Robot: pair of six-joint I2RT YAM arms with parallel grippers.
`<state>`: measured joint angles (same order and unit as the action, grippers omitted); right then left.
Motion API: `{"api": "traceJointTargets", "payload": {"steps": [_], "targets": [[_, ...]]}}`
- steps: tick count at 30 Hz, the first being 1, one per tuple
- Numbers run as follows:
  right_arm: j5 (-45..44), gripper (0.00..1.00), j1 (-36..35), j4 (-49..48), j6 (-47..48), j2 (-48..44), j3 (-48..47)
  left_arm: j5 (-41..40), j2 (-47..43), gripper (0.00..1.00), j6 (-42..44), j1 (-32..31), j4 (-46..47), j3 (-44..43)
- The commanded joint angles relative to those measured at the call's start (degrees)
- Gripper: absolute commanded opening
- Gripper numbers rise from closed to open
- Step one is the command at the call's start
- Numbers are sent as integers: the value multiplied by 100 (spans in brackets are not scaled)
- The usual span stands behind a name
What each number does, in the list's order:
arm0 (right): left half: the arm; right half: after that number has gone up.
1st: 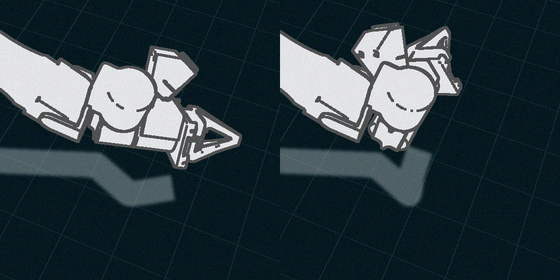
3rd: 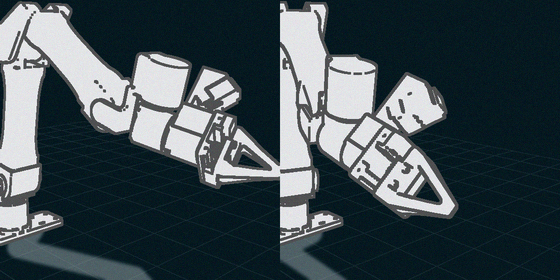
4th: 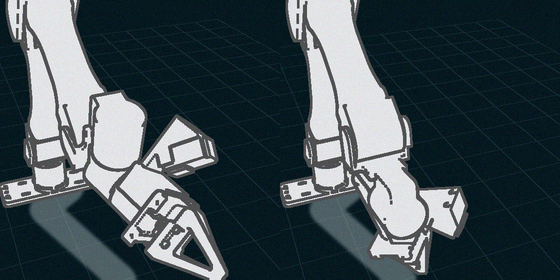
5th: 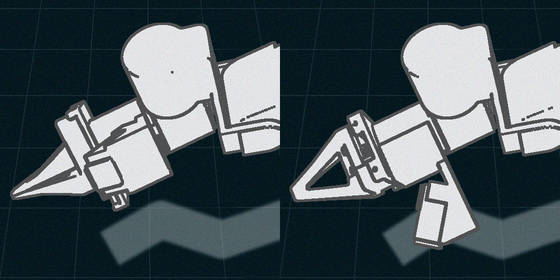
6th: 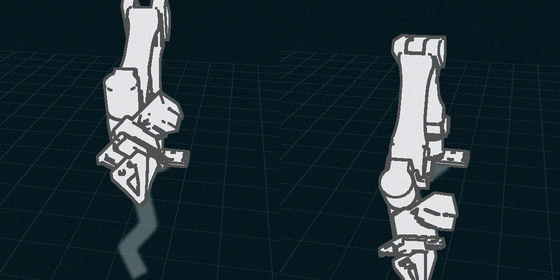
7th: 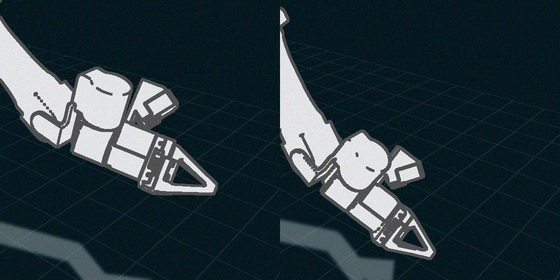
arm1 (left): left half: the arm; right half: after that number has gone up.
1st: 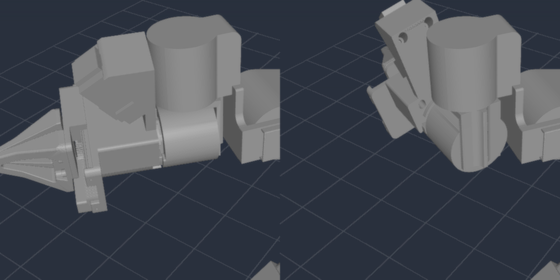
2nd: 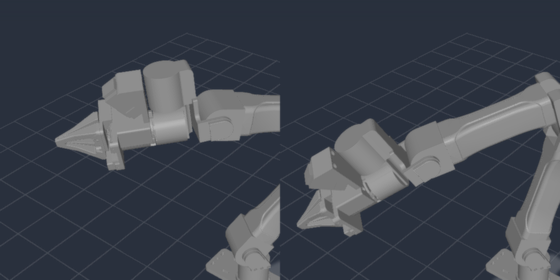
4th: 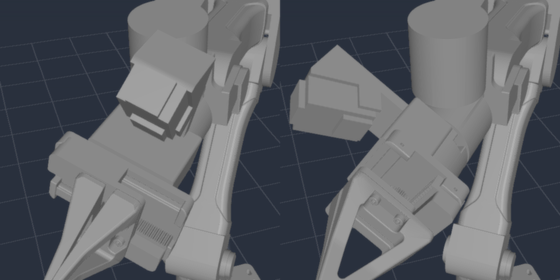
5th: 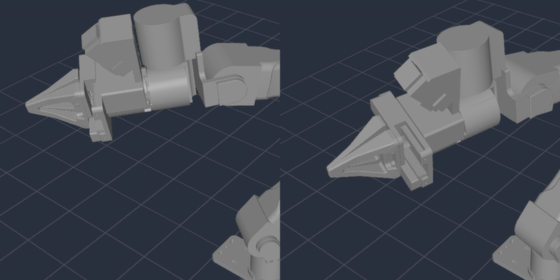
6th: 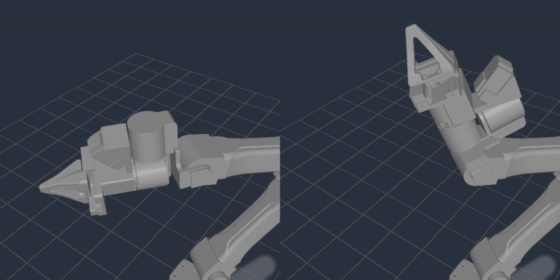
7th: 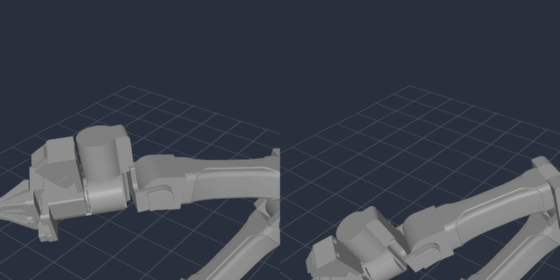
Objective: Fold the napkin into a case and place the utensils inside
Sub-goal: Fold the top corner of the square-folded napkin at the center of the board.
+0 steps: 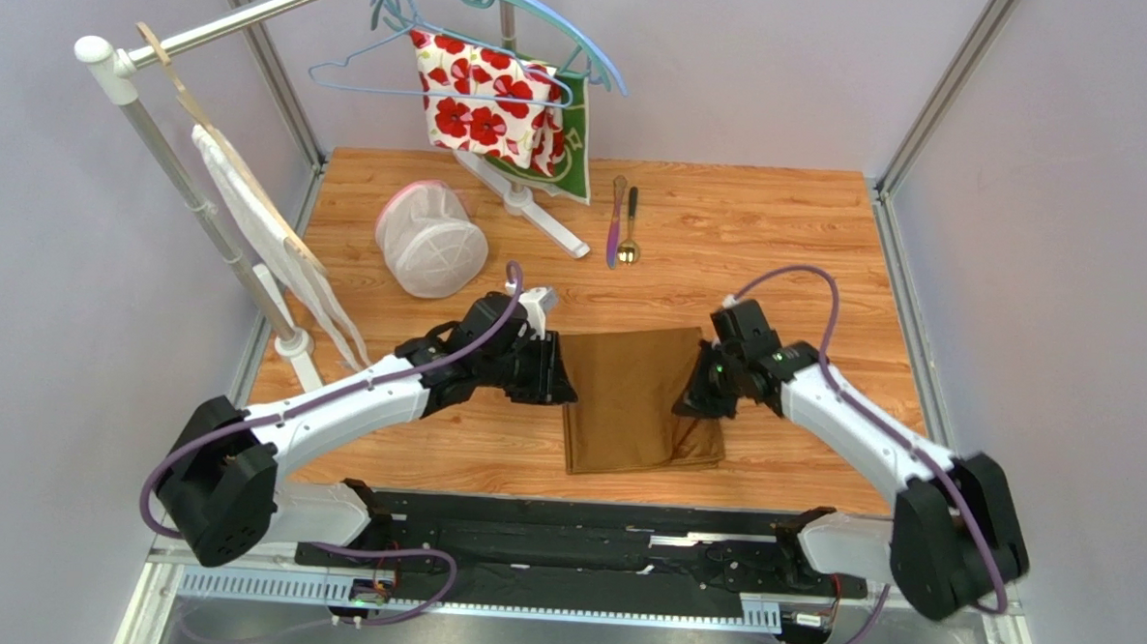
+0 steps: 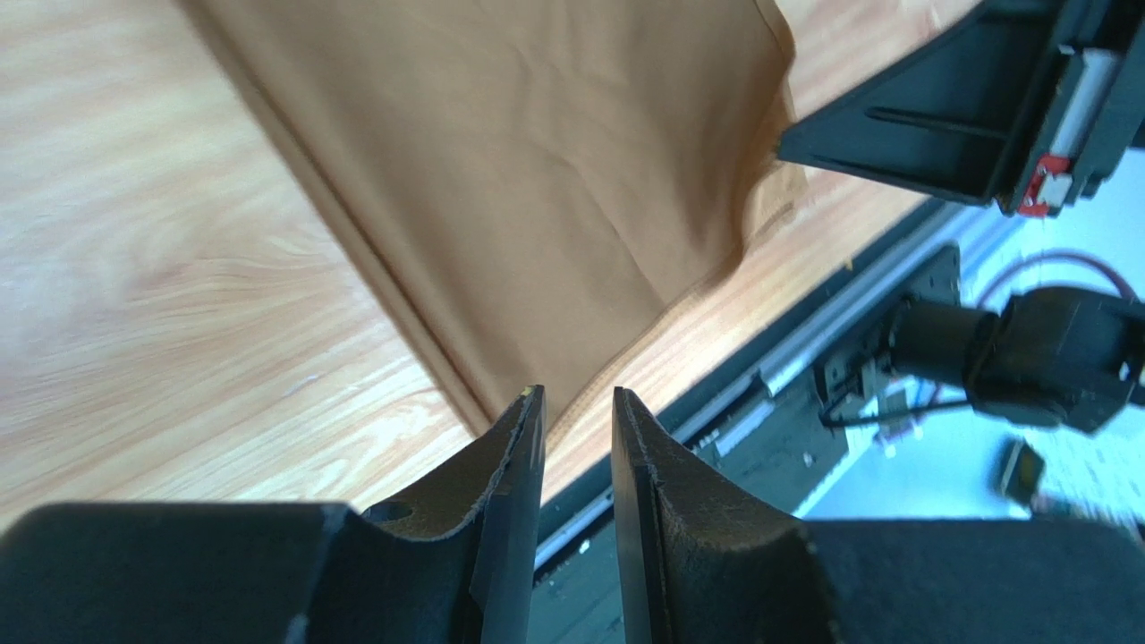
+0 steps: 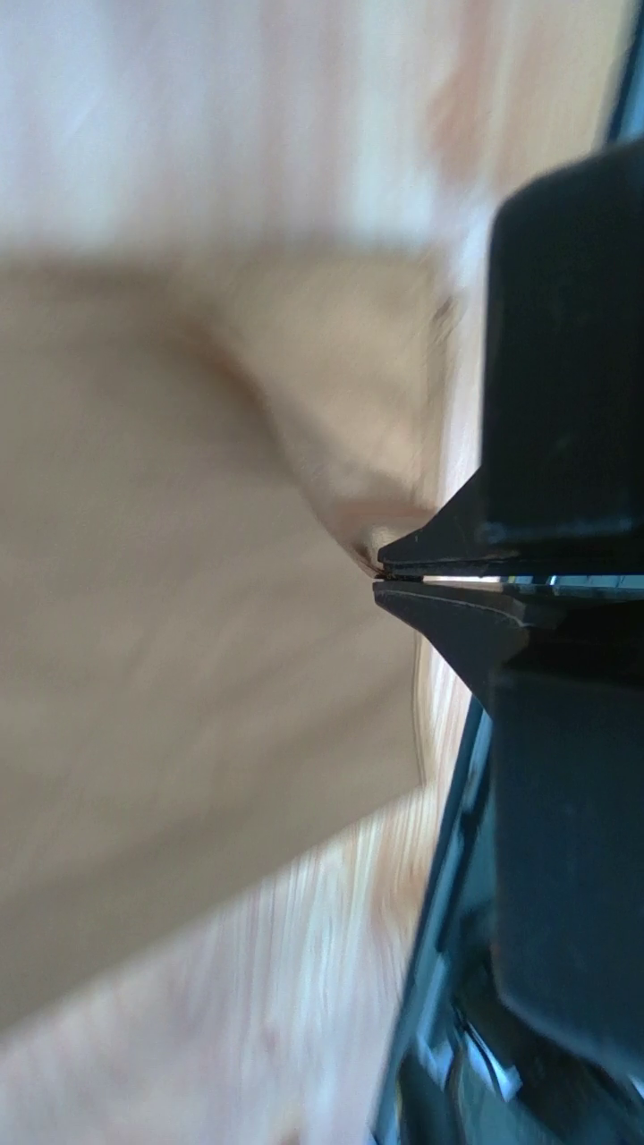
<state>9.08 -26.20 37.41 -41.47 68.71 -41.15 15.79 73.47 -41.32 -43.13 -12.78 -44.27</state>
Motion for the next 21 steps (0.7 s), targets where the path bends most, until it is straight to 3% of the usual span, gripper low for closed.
{"api": "traceJointTargets", "payload": {"steps": [1,5,10,21], "targets": [[1041,0,-288,-1323,78,1325,-1148,-805,-465,34,-209,59,-225,76],[1394,0,-597,-1526,69,2678,-2387,-981,-799,36,-429,288,-234,444],[1421,0,-650,-1623,8,3622,-3337,-911,-1133,37,-316,499,-383,560],[1623,0,-659,-1913,-142,4484,-3646,-718,-1081,37,-350,508,-270,586]]}}
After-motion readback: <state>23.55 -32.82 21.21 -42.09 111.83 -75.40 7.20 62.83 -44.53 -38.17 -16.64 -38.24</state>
